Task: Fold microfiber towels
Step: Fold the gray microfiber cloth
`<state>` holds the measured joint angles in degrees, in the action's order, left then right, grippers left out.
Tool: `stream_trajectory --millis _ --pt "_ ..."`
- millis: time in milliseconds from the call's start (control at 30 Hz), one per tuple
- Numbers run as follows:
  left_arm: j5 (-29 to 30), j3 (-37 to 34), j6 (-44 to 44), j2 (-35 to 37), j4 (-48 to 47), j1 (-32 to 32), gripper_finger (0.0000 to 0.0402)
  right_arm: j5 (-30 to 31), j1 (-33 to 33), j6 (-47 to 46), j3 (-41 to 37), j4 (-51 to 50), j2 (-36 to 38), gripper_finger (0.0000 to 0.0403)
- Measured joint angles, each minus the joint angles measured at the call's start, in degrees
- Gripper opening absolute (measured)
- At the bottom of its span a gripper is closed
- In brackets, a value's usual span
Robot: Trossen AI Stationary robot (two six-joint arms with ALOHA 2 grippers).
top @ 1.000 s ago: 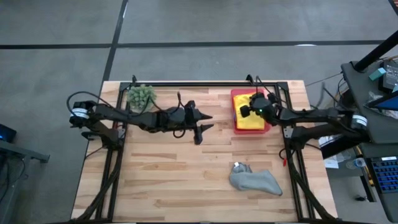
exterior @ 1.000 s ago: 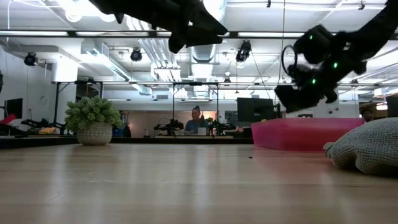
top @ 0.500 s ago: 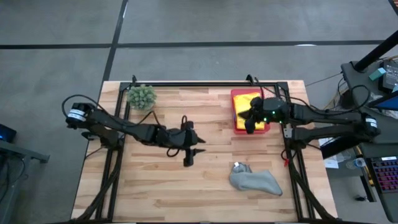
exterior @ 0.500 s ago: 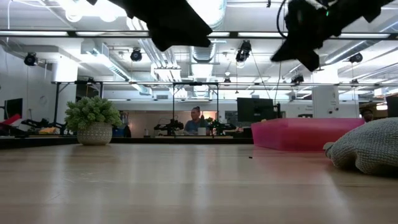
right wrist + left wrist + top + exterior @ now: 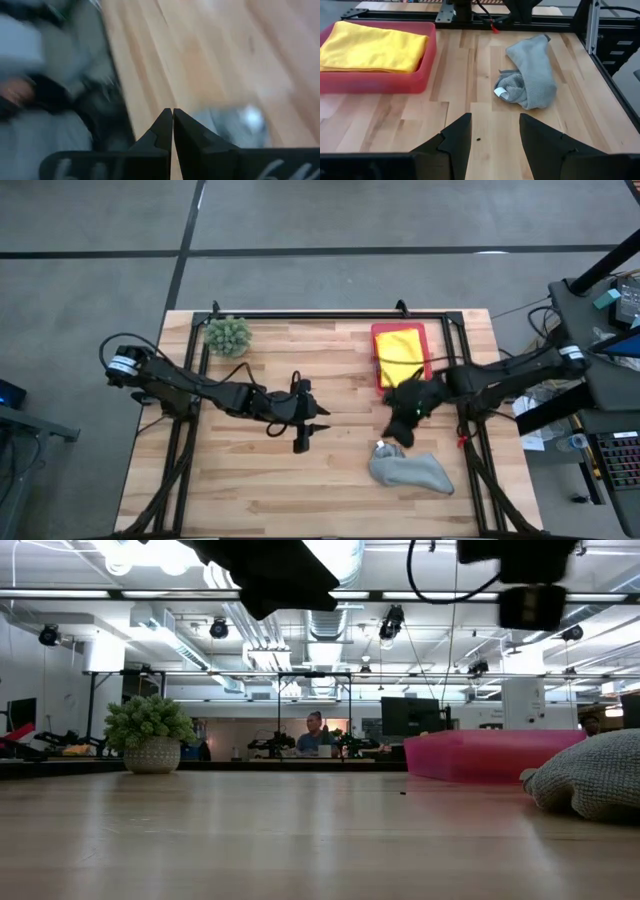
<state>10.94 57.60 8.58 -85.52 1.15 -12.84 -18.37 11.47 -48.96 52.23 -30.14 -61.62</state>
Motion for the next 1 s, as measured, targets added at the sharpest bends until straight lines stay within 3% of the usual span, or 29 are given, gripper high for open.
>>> stream_trajectory --millis 167,300,533,700,1000 --pt "0.0 0.0 -0.4 0.0 0.0 0.0 0.0151 1.3 7.1 -3.2 5.3 -23.3 -7.9 0.0009" --pt "0.0 0.0 -0.4 0.0 0.1 0.1 0.0151 5.3 11.5 -3.2 8.7 -32.6 -14.0 0.0009" --pt "0.8 0.0 -0.5 0.0 0.2 0.1 0.0151 7.0 16.0 4.1 12.2 -31.7 -20.7 0.0019" --pt "1.6 0.0 -0.5 0.0 0.2 0.1 0.0151 10.5 19.9 11.5 10.8 -26.0 -22.2 0.0059" --pt "3.1 0.1 -0.5 0.0 0.3 0.1 0.0151 18.3 22.9 12.1 7.0 -20.7 -22.9 0.0139"
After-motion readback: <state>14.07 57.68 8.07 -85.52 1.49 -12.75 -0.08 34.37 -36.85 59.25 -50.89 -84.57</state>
